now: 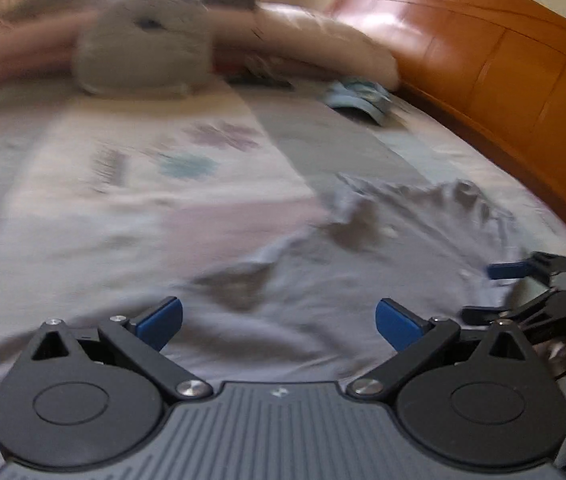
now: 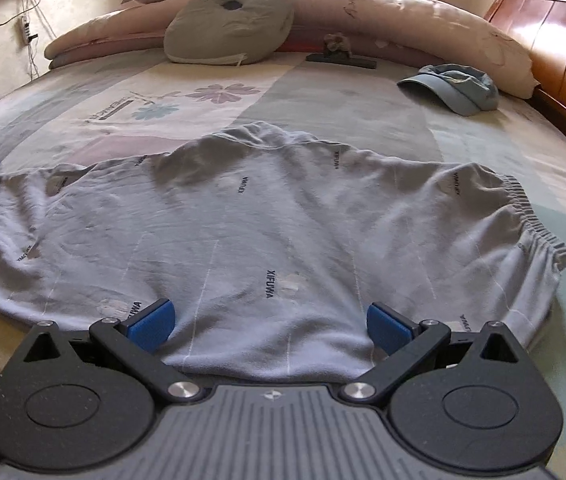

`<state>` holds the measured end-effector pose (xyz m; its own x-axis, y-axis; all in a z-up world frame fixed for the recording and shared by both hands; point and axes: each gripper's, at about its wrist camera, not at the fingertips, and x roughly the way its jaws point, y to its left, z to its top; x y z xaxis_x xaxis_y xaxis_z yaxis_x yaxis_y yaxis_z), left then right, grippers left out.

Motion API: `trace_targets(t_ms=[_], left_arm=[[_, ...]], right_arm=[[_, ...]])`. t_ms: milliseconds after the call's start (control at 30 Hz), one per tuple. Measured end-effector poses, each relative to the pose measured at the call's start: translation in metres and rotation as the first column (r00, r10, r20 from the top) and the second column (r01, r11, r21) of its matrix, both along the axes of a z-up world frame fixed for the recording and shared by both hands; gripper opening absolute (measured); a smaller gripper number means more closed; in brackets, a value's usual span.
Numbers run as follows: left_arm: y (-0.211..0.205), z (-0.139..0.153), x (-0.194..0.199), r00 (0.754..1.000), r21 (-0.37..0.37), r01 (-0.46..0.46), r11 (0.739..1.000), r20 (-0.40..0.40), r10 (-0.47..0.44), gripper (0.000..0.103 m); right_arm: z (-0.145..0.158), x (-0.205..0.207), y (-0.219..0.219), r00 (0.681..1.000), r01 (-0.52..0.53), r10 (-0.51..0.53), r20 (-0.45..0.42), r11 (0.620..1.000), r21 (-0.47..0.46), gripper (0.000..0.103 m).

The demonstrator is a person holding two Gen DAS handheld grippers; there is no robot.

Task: Fold clothes

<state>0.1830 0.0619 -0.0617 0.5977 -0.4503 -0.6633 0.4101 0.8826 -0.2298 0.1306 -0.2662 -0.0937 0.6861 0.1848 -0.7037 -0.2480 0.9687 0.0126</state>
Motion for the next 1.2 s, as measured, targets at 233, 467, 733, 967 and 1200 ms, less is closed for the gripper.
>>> trace_targets(t_ms=[233, 467, 733, 967, 1200], left_arm=[[-0.013, -0.024, 0.027, 0.97, 0.056, -0.241, 0.969, -0.024, 0.242, 0.102], [-0.032, -0.006, 0.011, 0.975, 0.036, -0.22, 0.975, -0.025, 0.221, 0.102], [-0.081, -0.002, -0.013, 0.991, 0.043, -0.124, 0.991, -0.042, 0.126, 0.102], [-0.102, 0.009, -0.022, 0.996, 0.08, -0.086, 0.993, -0.015, 0.088, 0.102], [-0.107, 0.011, -0.026, 0.996, 0.087, -0.083, 0.993, -0.011, 0.085, 0.102]], right_arm=[[-0.003, -0.008, -0.023, 0.999, 0.033, -0.034, 0.011, 0.999, 0.041, 0.103], [0.017, -0.019, -0.073, 0.988, 0.145, -0.151, 0.014, 0.968, 0.206, 0.103], [0.015, -0.012, -0.185, 0.935, 0.342, -0.341, -0.101, 0.785, 0.517, 0.103], [-0.017, 0.025, -0.222, 0.943, 0.319, -0.28, -0.18, 0.603, 0.731, 0.103], [-0.019, 0.059, -0.217, 0.946, 0.293, -0.296, -0.13, 0.617, 0.73, 0.103]])
